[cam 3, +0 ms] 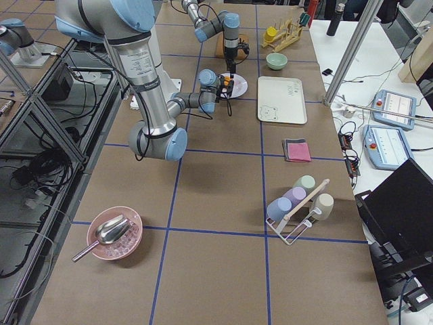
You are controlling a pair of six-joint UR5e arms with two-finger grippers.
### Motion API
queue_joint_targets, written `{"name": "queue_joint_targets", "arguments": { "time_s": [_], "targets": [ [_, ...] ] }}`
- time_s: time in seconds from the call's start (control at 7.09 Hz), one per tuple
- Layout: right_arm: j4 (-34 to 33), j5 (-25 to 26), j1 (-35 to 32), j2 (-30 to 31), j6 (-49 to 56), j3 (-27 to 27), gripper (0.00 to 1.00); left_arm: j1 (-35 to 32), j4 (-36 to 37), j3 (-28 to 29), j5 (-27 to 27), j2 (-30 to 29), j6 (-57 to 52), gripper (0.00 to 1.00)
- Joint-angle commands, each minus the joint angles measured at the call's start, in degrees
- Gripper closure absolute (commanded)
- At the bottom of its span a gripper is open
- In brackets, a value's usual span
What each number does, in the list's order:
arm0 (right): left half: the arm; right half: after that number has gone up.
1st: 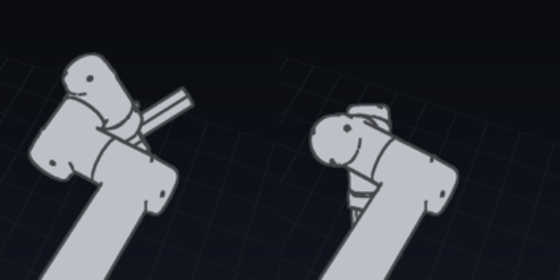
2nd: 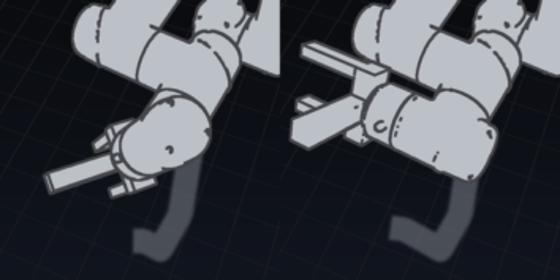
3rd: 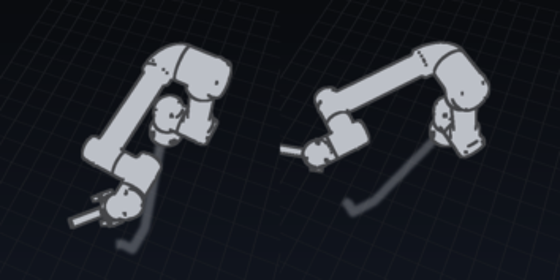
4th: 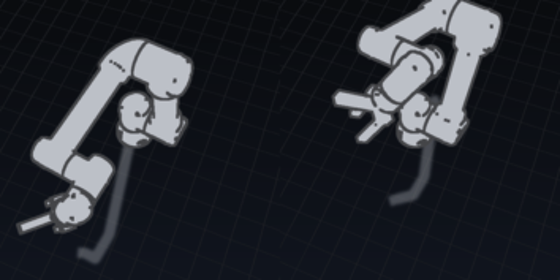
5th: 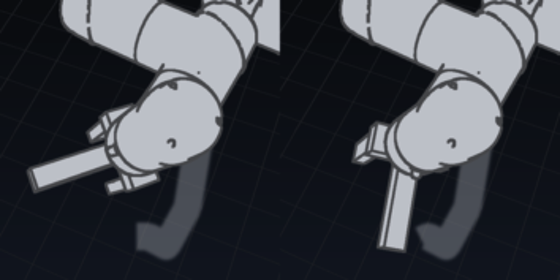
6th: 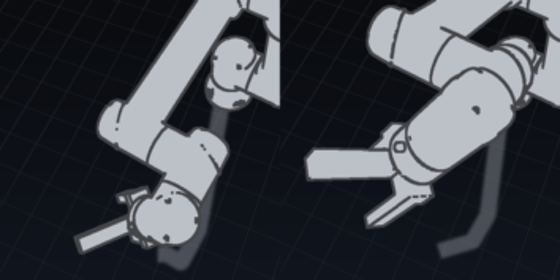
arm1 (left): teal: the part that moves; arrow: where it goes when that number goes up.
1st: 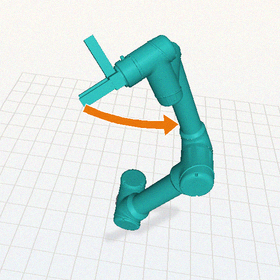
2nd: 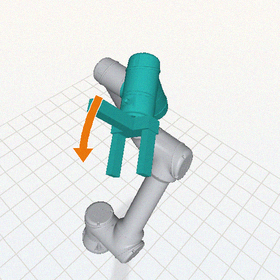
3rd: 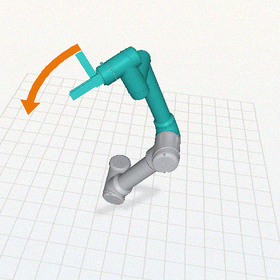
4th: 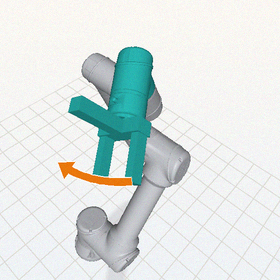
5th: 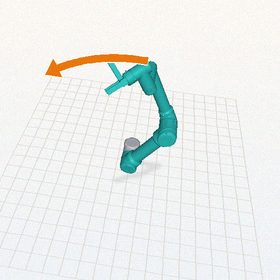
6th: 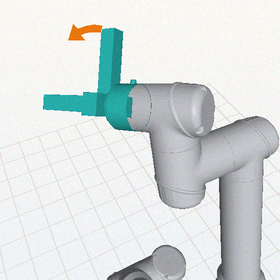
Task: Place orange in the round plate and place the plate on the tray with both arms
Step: 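Lower the orange into the white plate and open the left gripper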
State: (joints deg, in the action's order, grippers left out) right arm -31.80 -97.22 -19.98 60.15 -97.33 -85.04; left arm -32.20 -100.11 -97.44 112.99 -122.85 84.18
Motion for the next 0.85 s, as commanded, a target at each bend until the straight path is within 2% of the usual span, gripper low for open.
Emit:
{"name": "queue_joint_targets", "arguments": {
  "time_s": [0.0, 0.14, 0.28, 0.56, 0.71],
  "targets": [
    [2.6, -0.2, -0.5, -0.2, -0.7, 0.1, 0.44, -2.3, 0.1, -3.8, 0.3, 2.9, -3.1, 0.03],
    [2.9, -0.3, -1.1, -0.2, -0.8, -0.3, 0.60, -4.3, 0.2, -5.5, 2.5, 5.1, -6.5, 0.03],
    [2.9, -0.3, -1.5, -0.3, -0.8, -0.4, 0.71, -5.8, 0.2, -5.5, 4.0, 5.5, -7.3, 0.03],
    [4.4, -0.3, -2.4, -0.3, -3.5, -1.2, 1.00, -6.9, 0.2, -5.7, 4.1, 5.5, -7.5, 0.03],
    [6.2, -0.2, -3.0, -0.3, -5.0, -1.1, 1.00, -8.1, 0.4, -6.9, 4.2, 6.5, -9.6, 0.03]
  ]
}}
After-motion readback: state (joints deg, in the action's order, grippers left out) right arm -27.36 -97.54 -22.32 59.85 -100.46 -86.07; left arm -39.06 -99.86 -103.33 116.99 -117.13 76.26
